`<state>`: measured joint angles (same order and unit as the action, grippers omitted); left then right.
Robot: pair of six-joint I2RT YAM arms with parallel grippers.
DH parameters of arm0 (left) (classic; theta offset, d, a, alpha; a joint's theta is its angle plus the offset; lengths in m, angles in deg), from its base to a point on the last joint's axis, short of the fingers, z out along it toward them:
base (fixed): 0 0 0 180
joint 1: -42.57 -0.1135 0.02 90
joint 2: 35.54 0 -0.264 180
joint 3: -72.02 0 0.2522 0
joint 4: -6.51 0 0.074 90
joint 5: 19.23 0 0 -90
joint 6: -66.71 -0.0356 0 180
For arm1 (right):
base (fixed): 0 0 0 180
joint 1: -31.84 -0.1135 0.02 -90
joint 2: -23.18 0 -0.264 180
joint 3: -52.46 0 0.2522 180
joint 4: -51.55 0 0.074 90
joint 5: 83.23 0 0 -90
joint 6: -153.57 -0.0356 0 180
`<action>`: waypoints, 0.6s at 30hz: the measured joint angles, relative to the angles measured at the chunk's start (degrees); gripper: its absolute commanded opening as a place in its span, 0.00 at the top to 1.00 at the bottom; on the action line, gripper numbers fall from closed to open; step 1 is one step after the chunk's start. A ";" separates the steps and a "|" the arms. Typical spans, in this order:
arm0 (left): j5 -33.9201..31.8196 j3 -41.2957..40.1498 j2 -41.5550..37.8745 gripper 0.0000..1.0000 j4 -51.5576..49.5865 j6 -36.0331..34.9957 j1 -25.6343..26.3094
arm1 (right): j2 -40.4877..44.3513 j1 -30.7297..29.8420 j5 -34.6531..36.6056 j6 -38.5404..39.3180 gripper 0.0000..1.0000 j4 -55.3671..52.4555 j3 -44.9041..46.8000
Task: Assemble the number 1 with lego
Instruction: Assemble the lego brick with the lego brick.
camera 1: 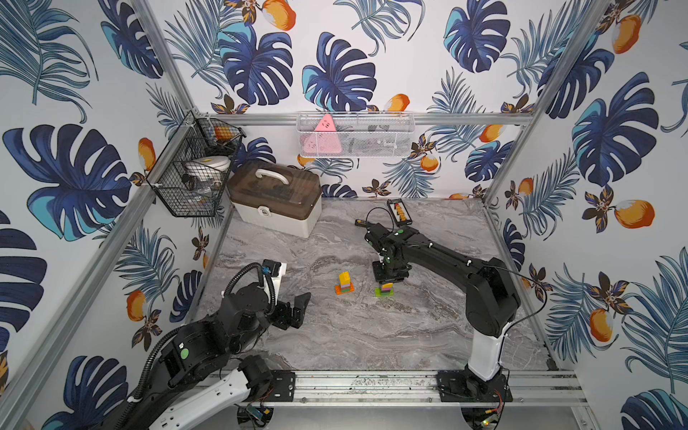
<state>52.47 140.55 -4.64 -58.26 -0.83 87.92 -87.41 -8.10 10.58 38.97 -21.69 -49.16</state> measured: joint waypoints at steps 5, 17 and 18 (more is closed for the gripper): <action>-0.13 0.00 -0.26 0.01 -0.02 0.02 0.00 | 0.02 -0.20 0.83 -0.02 0.87 0.87 0.90; -0.37 0.00 -0.42 0.01 -0.02 0.02 0.00 | 0.37 -0.35 1.73 -0.35 0.84 3.96 2.64; -0.37 0.00 -0.39 0.01 -0.02 0.02 0.00 | 0.33 -0.35 1.75 -0.42 0.82 3.74 2.40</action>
<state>52.09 140.55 -5.04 -58.28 -0.81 87.92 -87.08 -8.45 12.33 38.55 -17.95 -46.75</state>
